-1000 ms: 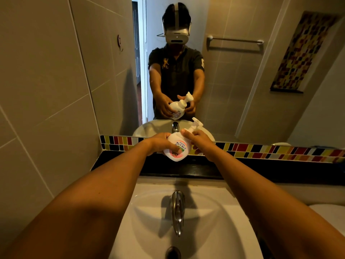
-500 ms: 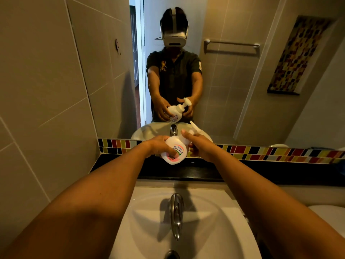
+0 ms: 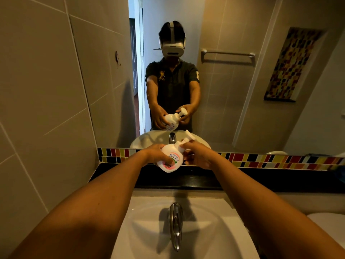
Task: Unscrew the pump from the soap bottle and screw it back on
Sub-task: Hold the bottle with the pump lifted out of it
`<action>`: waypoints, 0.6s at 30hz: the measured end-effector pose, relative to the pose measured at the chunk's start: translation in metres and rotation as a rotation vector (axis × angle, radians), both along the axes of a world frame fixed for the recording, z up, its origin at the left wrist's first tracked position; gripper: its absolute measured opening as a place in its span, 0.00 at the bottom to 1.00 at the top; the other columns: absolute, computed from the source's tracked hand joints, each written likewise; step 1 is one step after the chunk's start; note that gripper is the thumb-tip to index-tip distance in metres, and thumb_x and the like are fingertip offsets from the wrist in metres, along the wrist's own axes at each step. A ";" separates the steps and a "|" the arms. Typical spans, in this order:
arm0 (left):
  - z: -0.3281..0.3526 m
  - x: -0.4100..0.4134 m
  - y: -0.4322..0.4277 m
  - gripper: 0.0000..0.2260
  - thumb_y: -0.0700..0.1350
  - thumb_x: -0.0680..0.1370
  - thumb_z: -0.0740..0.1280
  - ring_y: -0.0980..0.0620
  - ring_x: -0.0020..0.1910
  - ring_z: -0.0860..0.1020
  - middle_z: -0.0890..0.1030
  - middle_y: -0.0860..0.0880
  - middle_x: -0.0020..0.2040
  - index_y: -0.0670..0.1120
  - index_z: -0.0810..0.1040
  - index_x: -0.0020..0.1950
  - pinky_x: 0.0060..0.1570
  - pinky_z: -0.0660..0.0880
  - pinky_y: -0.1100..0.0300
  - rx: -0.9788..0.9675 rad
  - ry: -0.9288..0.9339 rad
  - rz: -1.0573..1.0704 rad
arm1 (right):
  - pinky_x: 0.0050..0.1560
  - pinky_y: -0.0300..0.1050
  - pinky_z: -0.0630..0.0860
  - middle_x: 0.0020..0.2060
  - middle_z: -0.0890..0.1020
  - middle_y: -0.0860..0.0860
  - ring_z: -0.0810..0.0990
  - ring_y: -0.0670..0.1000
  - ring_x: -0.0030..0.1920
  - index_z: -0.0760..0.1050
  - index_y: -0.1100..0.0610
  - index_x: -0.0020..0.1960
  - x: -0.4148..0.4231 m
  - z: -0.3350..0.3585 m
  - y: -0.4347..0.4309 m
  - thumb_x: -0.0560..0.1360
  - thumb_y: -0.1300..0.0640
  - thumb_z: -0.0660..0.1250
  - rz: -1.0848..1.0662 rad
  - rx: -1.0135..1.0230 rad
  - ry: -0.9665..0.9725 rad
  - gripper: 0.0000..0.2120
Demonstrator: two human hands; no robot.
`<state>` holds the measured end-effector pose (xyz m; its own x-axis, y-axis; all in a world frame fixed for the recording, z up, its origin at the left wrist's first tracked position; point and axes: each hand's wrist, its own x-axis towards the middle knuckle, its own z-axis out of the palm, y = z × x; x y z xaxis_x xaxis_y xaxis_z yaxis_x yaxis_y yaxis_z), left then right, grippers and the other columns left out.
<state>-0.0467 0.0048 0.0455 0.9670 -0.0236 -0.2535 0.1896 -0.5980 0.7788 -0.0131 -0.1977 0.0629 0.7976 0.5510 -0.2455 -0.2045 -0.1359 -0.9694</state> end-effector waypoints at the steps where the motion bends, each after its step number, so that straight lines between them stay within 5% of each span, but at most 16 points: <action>1: 0.000 -0.001 0.001 0.25 0.44 0.67 0.78 0.46 0.57 0.80 0.82 0.44 0.59 0.47 0.75 0.63 0.57 0.80 0.48 -0.004 0.001 0.004 | 0.38 0.43 0.79 0.48 0.80 0.60 0.79 0.52 0.39 0.71 0.57 0.61 0.001 0.000 -0.001 0.74 0.58 0.68 0.004 0.006 0.017 0.16; 3: 0.002 -0.002 0.001 0.26 0.44 0.67 0.78 0.46 0.57 0.81 0.82 0.45 0.58 0.47 0.75 0.63 0.57 0.80 0.48 -0.001 -0.002 0.004 | 0.37 0.43 0.79 0.46 0.80 0.60 0.78 0.51 0.37 0.72 0.60 0.62 0.003 -0.002 -0.001 0.74 0.60 0.69 0.001 -0.003 0.020 0.17; 8: 0.002 -0.002 -0.004 0.26 0.45 0.67 0.78 0.46 0.57 0.81 0.82 0.45 0.58 0.47 0.75 0.63 0.58 0.79 0.48 0.023 -0.013 -0.007 | 0.38 0.42 0.78 0.43 0.83 0.57 0.80 0.50 0.37 0.76 0.61 0.60 0.003 -0.007 -0.003 0.73 0.42 0.71 -0.015 -0.084 -0.025 0.25; 14: 0.003 0.000 -0.001 0.27 0.44 0.67 0.78 0.45 0.58 0.80 0.81 0.45 0.59 0.47 0.74 0.64 0.59 0.79 0.47 0.006 -0.001 0.007 | 0.39 0.44 0.77 0.46 0.80 0.58 0.78 0.51 0.38 0.73 0.56 0.61 0.005 -0.006 -0.006 0.75 0.54 0.69 0.011 -0.017 -0.002 0.16; 18: 0.003 0.000 -0.005 0.26 0.44 0.68 0.77 0.45 0.58 0.80 0.81 0.45 0.60 0.47 0.74 0.64 0.59 0.79 0.48 0.033 0.001 -0.007 | 0.39 0.42 0.78 0.45 0.83 0.57 0.80 0.50 0.38 0.75 0.58 0.59 0.007 -0.009 -0.004 0.74 0.48 0.71 -0.023 -0.063 -0.022 0.18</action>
